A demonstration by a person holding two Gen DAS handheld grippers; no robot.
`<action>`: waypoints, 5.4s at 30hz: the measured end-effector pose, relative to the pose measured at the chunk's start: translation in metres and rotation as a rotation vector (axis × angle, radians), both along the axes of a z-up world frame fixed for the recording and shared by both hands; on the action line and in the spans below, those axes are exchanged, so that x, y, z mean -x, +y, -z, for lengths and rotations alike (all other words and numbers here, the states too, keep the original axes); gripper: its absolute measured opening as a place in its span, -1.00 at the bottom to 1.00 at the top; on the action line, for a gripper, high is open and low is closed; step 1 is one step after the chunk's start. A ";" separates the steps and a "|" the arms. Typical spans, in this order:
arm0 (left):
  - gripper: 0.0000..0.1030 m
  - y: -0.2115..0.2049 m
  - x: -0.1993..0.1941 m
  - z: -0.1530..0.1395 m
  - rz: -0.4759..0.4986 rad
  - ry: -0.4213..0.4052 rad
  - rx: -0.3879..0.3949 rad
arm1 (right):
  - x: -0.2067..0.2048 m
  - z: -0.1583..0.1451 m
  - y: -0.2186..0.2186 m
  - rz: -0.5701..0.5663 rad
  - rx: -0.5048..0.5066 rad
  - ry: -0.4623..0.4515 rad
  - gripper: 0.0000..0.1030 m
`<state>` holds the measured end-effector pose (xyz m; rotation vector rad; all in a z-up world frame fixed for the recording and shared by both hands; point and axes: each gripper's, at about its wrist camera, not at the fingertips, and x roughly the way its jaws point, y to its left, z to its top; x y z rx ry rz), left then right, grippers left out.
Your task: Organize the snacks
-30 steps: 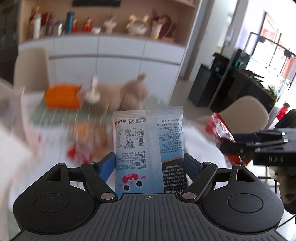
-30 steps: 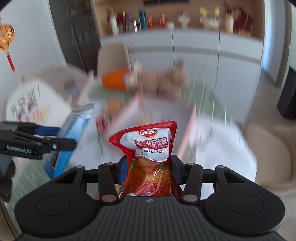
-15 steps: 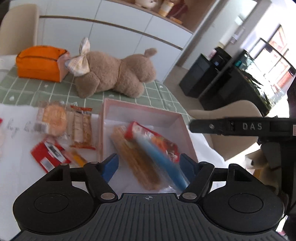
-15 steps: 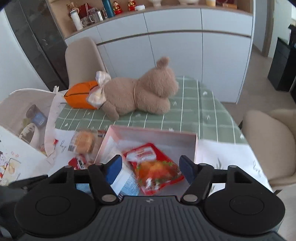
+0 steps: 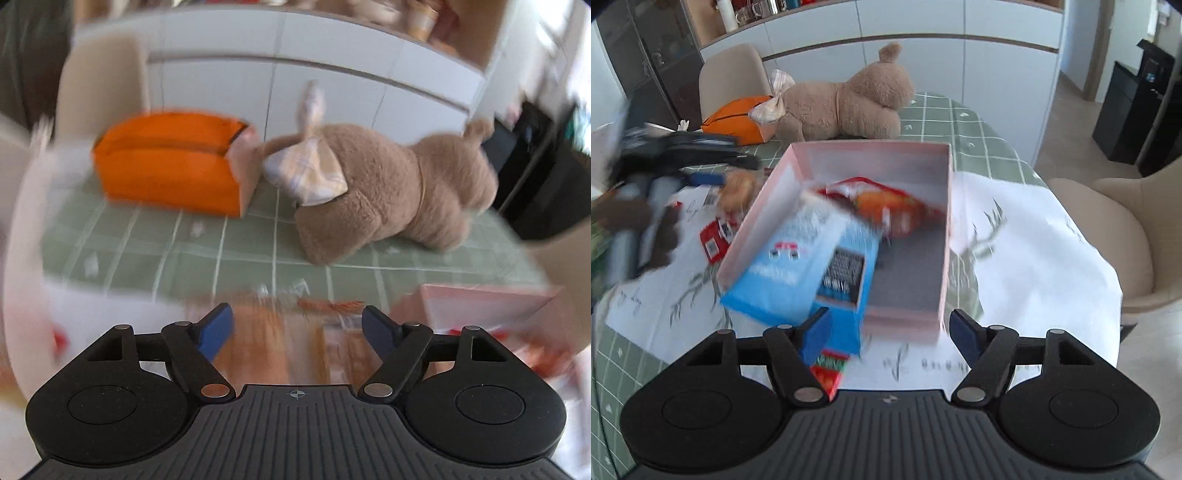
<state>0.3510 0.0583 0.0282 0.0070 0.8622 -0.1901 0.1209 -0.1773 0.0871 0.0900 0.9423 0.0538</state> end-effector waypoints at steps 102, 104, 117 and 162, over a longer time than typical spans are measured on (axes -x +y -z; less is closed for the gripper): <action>-0.58 -0.001 0.153 -0.052 0.081 0.100 0.192 | -0.105 0.023 0.040 -0.348 0.091 0.011 -0.45; -0.58 0.010 0.152 -0.051 0.055 0.091 0.202 | -0.101 0.010 0.032 -0.379 0.009 0.047 -0.45; -0.58 0.072 0.148 -0.044 -0.109 0.085 0.191 | -0.100 0.026 -0.001 -0.117 0.023 0.145 -0.68; -0.58 0.194 0.145 0.005 -0.112 0.108 0.270 | -0.215 0.067 0.231 -0.130 -0.087 0.175 -0.04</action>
